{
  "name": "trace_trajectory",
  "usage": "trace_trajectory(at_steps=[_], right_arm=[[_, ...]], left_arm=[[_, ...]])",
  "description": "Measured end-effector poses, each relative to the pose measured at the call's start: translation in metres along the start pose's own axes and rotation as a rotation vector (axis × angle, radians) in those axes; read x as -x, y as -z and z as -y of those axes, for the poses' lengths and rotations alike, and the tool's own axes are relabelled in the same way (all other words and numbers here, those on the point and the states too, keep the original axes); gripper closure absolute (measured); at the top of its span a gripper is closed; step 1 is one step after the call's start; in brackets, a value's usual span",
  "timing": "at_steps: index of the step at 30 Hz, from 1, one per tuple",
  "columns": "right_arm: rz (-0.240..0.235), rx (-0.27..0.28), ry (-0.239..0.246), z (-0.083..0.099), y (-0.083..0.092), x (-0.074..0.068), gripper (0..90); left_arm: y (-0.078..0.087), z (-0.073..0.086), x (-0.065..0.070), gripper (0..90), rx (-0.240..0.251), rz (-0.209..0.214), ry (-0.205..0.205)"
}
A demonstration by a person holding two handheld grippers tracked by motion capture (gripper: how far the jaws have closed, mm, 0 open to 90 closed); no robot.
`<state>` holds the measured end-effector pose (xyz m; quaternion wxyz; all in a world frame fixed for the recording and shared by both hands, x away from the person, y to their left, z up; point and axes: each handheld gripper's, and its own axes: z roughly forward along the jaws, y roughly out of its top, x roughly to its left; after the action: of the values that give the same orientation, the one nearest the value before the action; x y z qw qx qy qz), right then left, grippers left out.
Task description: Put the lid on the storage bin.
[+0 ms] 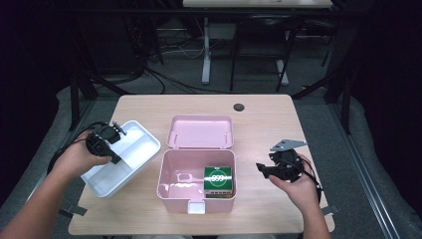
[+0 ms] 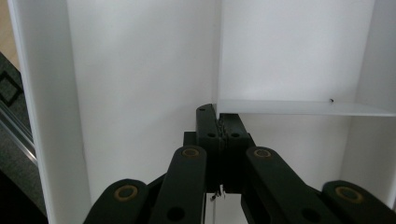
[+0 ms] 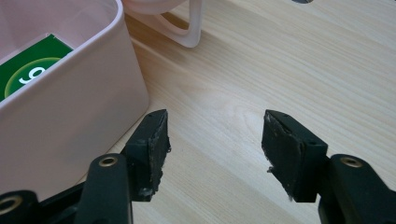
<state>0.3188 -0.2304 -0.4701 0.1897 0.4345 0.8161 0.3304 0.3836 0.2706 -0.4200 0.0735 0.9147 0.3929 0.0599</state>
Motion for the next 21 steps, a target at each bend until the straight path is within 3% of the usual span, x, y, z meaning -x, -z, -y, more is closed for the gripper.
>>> trace_trajectory(at_steps=[5, 21], right_arm=[[-0.005, -0.003, 0.003, 0.0, 0.0, 0.0, 40.7], [0.002, -0.011, 0.0, 0.0, -0.001, 0.0, 40.6]], left_arm=[[0.01, -0.003, 0.003, 89.1, -0.004, -0.01, -0.061], [0.033, -0.019, 0.019, 89.0, 0.012, -0.025, -0.158]])
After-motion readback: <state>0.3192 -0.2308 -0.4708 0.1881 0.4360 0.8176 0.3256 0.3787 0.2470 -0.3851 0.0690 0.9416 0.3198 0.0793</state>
